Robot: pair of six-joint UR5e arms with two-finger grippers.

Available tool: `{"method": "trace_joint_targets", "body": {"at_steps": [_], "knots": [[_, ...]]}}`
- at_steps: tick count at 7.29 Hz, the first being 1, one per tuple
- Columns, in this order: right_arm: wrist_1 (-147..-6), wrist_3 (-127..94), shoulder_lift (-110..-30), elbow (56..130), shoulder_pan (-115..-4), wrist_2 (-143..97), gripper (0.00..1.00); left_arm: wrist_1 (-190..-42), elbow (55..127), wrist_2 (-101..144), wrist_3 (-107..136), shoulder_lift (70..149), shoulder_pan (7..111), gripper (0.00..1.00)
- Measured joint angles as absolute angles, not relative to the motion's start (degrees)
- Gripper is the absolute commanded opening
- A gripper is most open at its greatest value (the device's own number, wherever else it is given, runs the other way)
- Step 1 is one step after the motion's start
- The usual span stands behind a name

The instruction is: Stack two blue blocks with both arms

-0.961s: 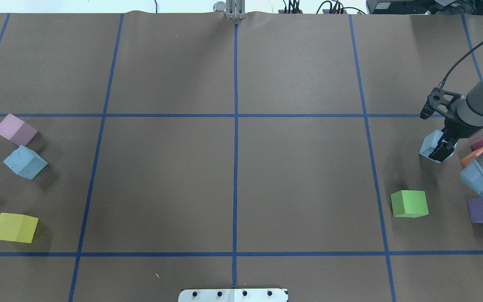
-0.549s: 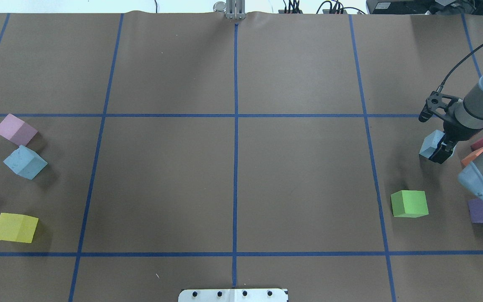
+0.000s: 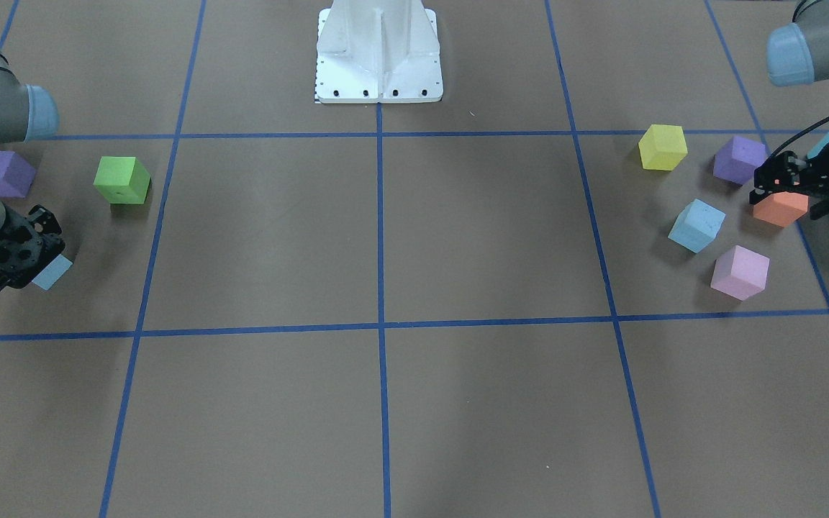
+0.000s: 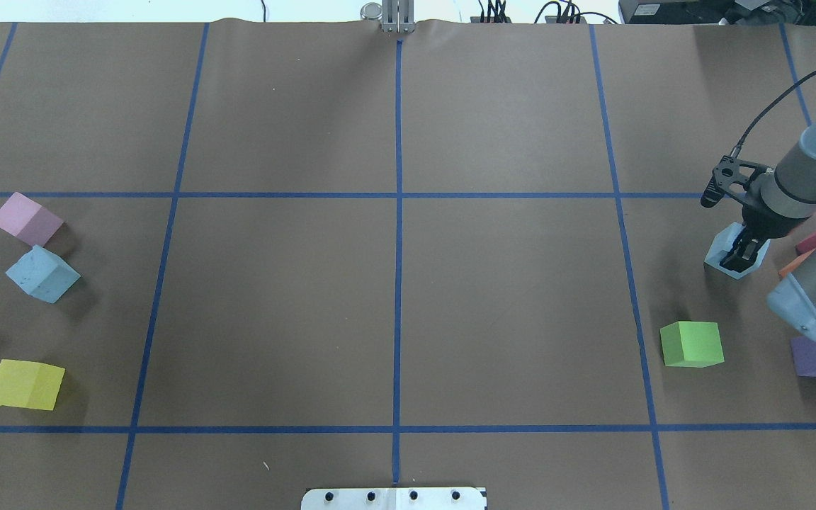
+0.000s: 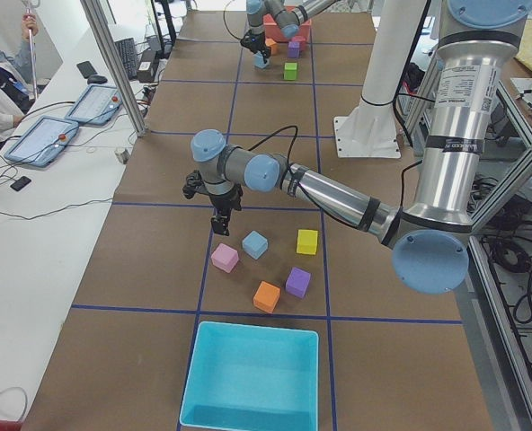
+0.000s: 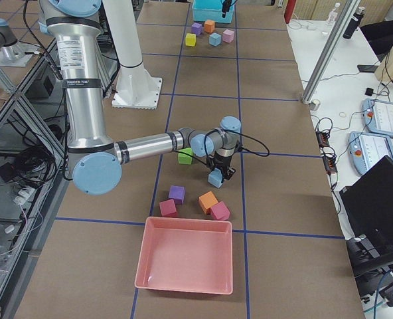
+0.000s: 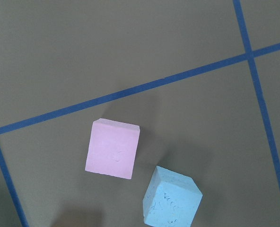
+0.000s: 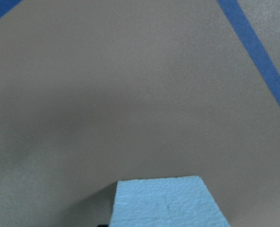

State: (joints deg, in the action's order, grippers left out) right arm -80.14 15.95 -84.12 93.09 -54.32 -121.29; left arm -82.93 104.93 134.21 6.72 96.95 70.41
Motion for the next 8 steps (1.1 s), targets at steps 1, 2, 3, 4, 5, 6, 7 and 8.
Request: {"method": "trace_joint_targets", "body": {"at_steps": [1,2,3,4,5,6,7,8], "knots": [[-80.6,15.9,-83.4,93.3,-54.3,-121.6,0.58,-84.4,104.7,134.2,6.6,96.5,70.3,0.98],[-82.4,15.6,-82.0,93.9,-54.5,-121.8,0.58,-87.6,104.2,134.2,6.6,95.4,70.2,0.98],[-86.4,15.5,-79.9,95.4,-54.8,-122.0,0.58,-91.4,103.6,134.1,6.7,94.1,69.8,0.98],[-92.7,15.4,-77.2,97.8,-55.1,-122.1,0.58,-94.5,103.3,132.7,6.8,93.1,68.9,0.98],[-99.2,14.4,-74.2,100.3,-55.3,-122.6,0.58,-98.5,103.2,130.2,7.3,91.8,67.7,0.98],[-103.8,11.2,-71.6,102.2,-55.3,-123.7,0.59,-103.5,103.1,128.0,9.7,90.2,66.1,0.98],[-105.8,6.2,-69.7,103.5,-55.2,-125.1,0.59,-107.0,102.9,127.0,12.7,89.3,64.3,0.98],[-106.5,0.9,-68.1,104.2,-54.9,-126.5,0.59,-108.5,102.5,126.6,15.0,89.0,62.7,0.98]]}}
